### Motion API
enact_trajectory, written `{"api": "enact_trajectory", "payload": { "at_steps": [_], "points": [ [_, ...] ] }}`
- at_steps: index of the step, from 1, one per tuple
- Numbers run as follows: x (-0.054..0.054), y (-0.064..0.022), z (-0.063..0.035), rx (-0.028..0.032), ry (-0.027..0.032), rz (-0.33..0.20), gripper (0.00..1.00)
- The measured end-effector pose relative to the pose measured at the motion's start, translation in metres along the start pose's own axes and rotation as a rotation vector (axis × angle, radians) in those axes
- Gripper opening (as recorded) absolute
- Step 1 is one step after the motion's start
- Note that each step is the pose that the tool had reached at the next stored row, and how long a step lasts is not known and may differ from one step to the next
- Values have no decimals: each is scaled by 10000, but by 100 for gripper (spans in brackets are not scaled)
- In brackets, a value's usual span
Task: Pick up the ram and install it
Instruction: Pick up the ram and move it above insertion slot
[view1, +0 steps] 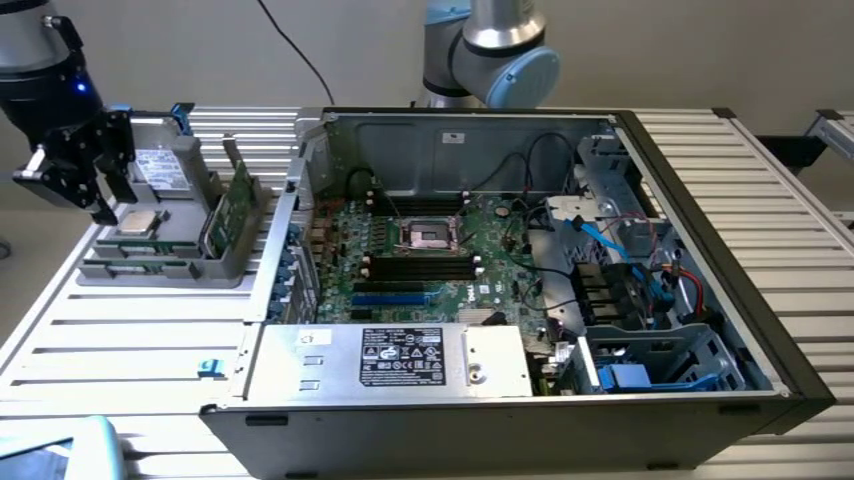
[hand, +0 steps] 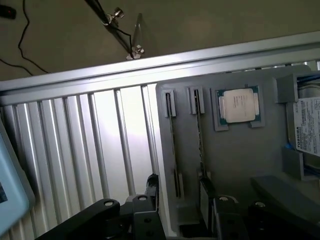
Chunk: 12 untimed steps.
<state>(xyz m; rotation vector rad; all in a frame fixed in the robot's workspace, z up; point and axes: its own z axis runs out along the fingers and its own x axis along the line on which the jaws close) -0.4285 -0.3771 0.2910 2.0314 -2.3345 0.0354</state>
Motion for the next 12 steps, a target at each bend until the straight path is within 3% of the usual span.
{"api": "enact_trajectory", "payload": {
  "at_steps": [5, 12],
  "points": [
    [7, -13, 90, 18, 4, -341, 45],
    [53, -21, 221, 20, 4, -376, 45]
  ]
}}
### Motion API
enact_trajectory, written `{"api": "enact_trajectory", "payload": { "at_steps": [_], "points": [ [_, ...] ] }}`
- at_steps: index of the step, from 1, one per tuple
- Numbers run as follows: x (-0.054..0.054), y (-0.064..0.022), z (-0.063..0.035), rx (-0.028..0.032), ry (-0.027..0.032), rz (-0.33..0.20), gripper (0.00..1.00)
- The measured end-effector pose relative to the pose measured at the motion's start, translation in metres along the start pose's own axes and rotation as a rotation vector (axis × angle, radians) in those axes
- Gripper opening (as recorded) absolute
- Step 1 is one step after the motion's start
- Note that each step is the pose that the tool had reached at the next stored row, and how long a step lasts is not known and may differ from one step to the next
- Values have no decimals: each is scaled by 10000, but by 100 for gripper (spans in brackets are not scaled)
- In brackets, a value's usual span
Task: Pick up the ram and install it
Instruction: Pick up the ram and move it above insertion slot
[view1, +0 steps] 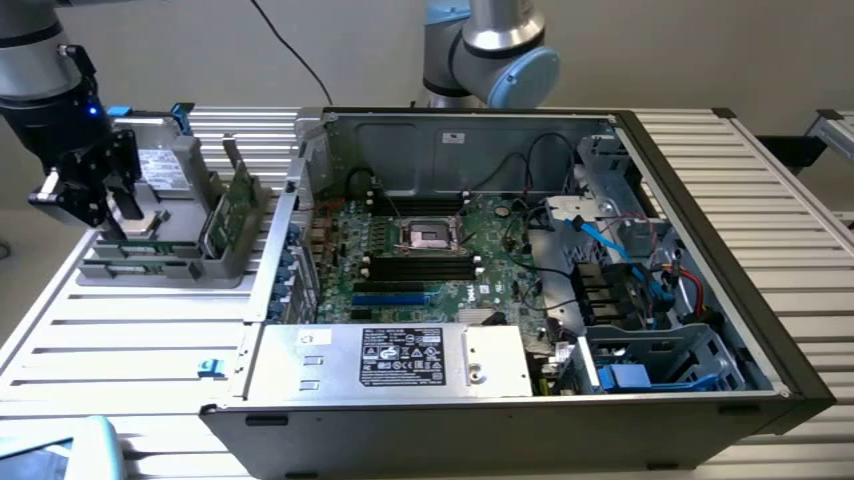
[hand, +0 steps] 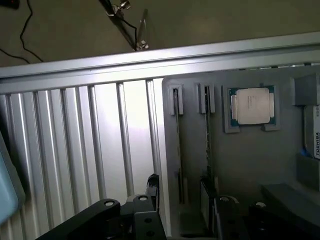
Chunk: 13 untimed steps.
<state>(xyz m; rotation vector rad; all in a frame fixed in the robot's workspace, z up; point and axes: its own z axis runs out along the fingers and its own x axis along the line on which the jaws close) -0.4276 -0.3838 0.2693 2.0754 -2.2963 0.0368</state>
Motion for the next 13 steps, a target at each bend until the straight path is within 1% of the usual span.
{"api": "enact_trajectory", "payload": {
  "at_steps": [4, 13],
  "points": [
    [16, -2, 73, 0, 0, 3, 45],
    [10, -5, 237, -1, 0, 1, 45]
  ]
}}
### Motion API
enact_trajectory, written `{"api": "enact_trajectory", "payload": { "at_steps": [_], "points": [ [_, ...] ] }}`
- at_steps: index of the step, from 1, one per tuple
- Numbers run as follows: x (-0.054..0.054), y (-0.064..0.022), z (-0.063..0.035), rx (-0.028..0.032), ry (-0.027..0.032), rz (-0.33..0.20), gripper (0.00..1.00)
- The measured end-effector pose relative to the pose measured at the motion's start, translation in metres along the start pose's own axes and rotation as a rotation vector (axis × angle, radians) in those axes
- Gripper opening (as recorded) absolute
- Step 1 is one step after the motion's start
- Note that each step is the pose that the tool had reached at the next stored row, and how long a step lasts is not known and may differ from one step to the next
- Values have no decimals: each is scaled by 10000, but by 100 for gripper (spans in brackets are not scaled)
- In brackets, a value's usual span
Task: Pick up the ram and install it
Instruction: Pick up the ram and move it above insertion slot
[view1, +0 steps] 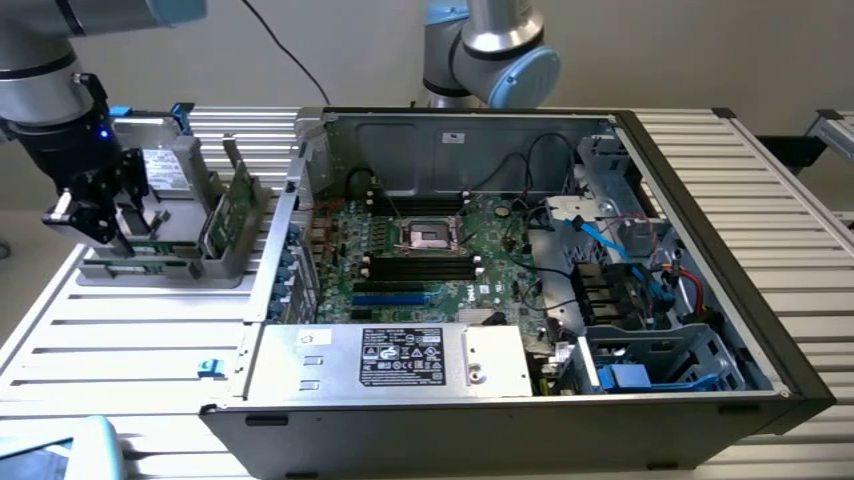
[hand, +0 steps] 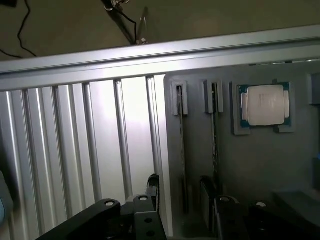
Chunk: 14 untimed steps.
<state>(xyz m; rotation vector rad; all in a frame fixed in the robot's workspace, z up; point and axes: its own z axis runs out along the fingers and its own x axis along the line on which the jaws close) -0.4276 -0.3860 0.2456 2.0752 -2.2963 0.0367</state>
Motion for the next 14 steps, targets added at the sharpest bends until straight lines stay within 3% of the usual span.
{"api": "enact_trajectory", "payload": {
  "at_steps": [9, 14],
  "points": [
    [2, -3, 162, -37, -30, -1, 45],
    [-3, -4, 253, -40, -81, -3, 45]
  ]
}}
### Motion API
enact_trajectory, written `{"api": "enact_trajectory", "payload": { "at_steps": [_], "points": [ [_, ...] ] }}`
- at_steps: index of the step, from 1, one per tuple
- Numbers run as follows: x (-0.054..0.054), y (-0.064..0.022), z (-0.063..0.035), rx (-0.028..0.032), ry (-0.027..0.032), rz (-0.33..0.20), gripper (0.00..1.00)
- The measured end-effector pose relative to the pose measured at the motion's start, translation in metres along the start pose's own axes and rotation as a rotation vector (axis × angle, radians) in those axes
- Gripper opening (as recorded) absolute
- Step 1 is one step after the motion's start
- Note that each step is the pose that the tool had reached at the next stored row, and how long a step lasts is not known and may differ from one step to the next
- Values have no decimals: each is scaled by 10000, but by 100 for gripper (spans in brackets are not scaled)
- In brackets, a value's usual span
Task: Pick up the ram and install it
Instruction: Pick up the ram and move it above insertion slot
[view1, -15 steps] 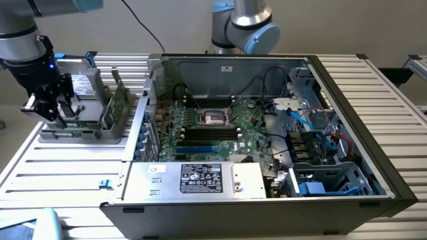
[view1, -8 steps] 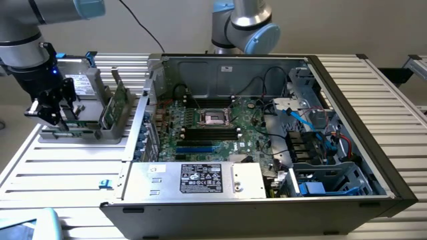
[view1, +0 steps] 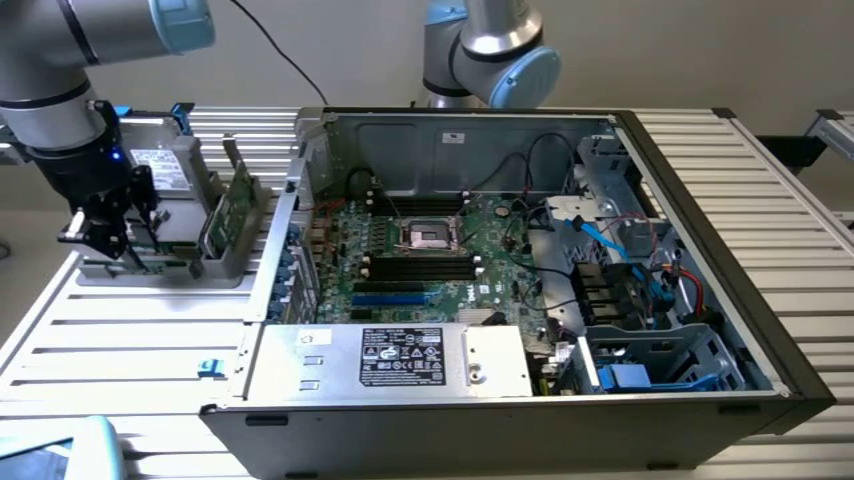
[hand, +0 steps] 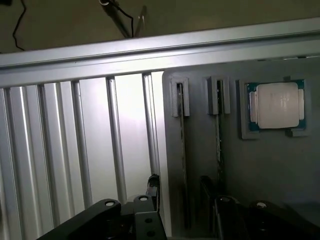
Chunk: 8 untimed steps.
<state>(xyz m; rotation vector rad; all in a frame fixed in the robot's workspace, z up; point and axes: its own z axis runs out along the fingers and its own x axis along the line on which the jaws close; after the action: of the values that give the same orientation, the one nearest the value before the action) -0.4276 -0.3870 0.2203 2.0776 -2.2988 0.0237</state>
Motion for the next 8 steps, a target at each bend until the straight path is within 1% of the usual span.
{"api": "enact_trajectory", "payload": {
  "at_steps": [4, 8],
  "points": [
    [-7, 1, 55, -2, -6, -1, 45],
    [-9, 2, 62, -12, -7, -1, 45]
  ]
}}
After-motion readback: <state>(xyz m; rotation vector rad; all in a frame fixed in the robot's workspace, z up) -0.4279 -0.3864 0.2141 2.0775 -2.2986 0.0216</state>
